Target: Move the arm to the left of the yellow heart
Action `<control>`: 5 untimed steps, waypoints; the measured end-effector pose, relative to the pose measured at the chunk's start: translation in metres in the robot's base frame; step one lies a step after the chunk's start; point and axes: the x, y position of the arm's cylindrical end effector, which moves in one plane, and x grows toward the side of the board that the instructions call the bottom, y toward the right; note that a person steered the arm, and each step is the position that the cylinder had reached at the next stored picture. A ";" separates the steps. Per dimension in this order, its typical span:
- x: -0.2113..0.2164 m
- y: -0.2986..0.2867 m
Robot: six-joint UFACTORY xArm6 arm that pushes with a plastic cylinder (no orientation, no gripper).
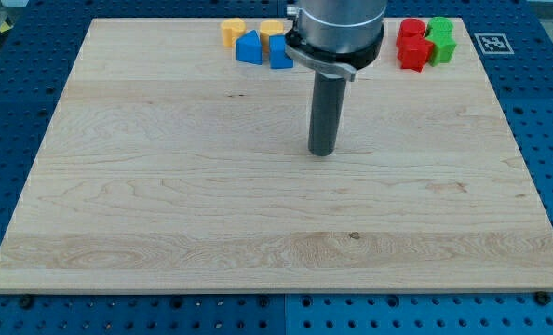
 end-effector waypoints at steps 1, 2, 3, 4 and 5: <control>0.002 -0.049; -0.012 -0.137; -0.063 -0.194; -0.135 -0.200; -0.183 -0.212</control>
